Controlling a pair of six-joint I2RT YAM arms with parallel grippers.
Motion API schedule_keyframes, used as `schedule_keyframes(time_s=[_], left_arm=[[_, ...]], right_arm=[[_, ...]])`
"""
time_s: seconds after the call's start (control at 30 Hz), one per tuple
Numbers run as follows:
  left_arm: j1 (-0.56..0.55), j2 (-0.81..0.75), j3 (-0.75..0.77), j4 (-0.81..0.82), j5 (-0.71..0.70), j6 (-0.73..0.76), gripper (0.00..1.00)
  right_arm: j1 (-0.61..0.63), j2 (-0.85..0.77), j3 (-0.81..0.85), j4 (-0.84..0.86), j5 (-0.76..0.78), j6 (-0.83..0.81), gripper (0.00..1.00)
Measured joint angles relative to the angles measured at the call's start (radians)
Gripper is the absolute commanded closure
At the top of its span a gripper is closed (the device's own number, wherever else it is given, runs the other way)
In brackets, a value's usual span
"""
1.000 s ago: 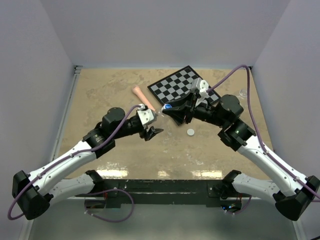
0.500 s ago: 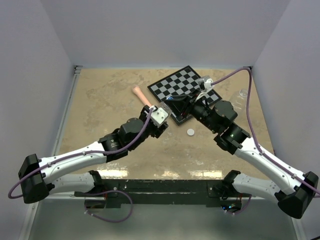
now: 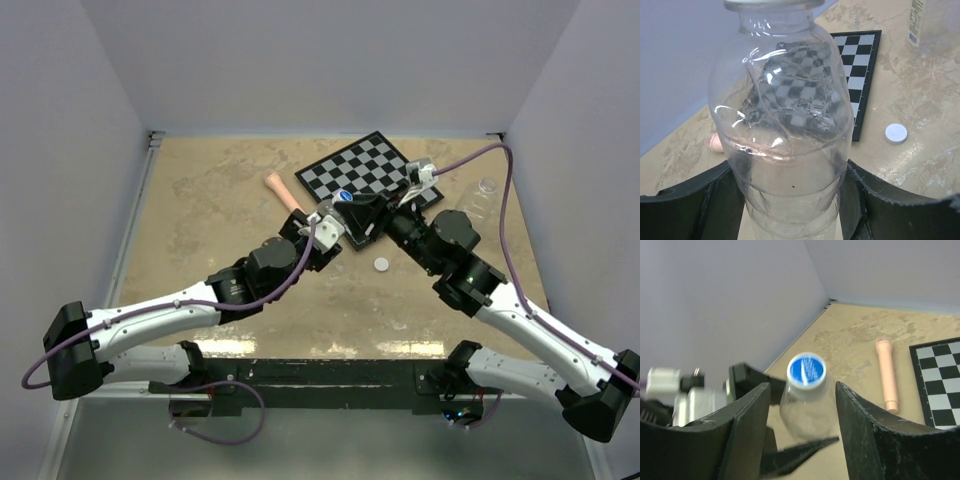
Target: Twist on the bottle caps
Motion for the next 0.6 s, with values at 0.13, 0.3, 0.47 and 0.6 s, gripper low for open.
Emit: schedule_keyframes(time_s=[0.13,0.3,0.47,0.6], left_arm=[[0.143,-0.035,0.037,-0.101,0.167,-0.034,1.00],[0.305,-0.053,0.119,-0.293,0.416,-0.030,1.00],[0.390,-0.037,0.160,-0.431,0.714,0.035,1.00],[0.430,-0.037,0.160,-0.504,0.951,0.100,1.00]], right_arm=[[0.011,-0.044,0.022,-0.091,-0.011,-0.044,0.13],[0.011,-0.075,0.112,-0.180,-0.055,-0.169,0.11],[0.011,-0.119,0.145,-0.243,-0.132,-0.320,0.14],[0.011,-0.127,0.155,-0.310,-0.217,-0.430,0.14]])
